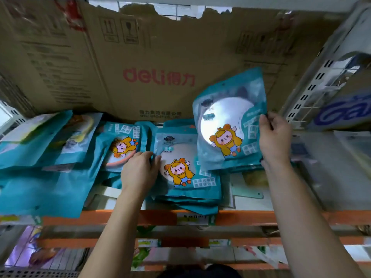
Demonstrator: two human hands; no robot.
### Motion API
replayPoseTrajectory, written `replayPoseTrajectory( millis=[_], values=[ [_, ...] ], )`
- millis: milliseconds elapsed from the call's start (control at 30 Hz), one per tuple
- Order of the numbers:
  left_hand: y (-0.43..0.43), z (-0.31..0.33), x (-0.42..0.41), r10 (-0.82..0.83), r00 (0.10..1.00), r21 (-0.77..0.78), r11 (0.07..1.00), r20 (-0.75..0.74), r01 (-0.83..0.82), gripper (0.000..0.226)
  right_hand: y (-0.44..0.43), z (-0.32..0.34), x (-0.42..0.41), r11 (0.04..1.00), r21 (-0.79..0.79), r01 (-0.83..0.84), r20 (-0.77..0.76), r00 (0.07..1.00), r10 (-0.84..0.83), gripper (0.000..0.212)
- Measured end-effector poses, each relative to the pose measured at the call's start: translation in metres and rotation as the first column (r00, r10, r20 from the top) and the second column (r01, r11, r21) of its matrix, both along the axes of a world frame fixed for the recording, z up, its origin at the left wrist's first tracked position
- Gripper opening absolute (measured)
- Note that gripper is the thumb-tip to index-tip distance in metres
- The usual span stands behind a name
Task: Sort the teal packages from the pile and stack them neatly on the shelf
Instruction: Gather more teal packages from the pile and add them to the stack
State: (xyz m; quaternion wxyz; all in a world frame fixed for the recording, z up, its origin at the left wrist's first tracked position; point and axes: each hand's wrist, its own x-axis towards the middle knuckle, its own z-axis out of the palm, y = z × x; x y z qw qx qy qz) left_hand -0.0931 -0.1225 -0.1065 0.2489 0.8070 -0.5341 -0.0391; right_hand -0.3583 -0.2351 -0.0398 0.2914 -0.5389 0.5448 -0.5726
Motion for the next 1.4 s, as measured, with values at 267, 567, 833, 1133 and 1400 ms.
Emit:
replayPoseTrajectory(
  millis=[267,567,833,1133,1400],
  values=[
    [-0.007,-0.002,0.004,0.100,0.984,0.138,0.987,-0.150,-0.079,0.054,0.023,-0.060,-0.018,0.782,0.567,-0.259,0.262,0.957,0.127,0.017],
    [-0.004,-0.002,0.012,0.036,0.944,-0.033,0.998,-0.327,-0.050,0.031,0.036,-0.067,-0.020,0.760,0.593,-0.266,0.223,0.961,0.162,0.016],
    [-0.004,0.002,0.018,0.034,0.770,-0.089,0.989,-0.637,-0.117,0.024,0.058,-0.081,-0.012,0.777,0.578,-0.249,0.293,0.952,0.088,0.016],
    [-0.003,0.009,0.012,-0.132,0.360,-0.123,0.991,-0.924,0.046,0.012,0.087,-0.084,-0.033,0.828,0.515,-0.219,0.412,0.911,-0.016,0.017],
    [-0.023,0.022,-0.049,-0.345,0.401,-0.349,0.935,-0.849,0.066,0.015,0.108,-0.076,-0.094,0.893,0.446,-0.055,0.475,0.861,-0.184,0.021]
  ],
)
